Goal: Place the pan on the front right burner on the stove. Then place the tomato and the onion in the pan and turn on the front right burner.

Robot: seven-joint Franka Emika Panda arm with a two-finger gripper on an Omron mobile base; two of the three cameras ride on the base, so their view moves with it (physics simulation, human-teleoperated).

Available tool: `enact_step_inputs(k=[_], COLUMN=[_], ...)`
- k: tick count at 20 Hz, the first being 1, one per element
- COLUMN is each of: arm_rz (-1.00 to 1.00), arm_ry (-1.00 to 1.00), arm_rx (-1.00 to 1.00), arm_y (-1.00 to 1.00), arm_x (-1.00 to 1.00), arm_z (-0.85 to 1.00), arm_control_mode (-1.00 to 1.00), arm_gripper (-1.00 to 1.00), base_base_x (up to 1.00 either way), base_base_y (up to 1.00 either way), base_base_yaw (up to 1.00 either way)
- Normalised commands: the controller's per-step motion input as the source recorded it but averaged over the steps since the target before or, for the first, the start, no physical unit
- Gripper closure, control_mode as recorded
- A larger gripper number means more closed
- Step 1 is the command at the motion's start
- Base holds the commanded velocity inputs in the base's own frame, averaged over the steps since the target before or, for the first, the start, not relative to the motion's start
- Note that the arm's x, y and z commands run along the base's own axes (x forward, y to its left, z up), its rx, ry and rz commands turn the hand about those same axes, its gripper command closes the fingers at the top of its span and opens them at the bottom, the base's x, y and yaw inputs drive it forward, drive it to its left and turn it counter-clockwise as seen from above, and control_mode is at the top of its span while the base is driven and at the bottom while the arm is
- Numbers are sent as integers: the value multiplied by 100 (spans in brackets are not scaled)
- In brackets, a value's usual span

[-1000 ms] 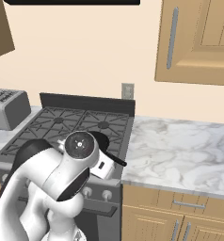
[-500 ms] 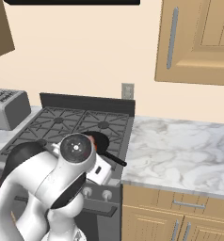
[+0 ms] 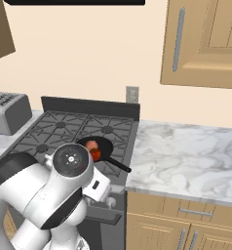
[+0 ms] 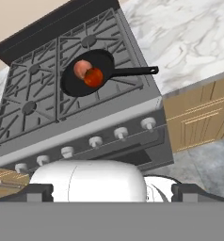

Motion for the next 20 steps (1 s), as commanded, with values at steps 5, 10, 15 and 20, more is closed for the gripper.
enact_step_inputs(k=[5,10,15,20], arm_rz=[0,0,0,0], arm_ry=[0,0,-13,-35], arm_rx=[0,0,-2,-10], arm_y=[3,5,4,0], arm_x=[-35,-20,1,54], arm_z=[0,0,-22,-44], arm_control_mode=[-100,-100,-100,-100], arm_gripper=[-100,-100,-100,-100], base_base_x=[0,0,0,0], base_base_y=[0,0,0,0], base_base_yaw=[0,0,0,0])
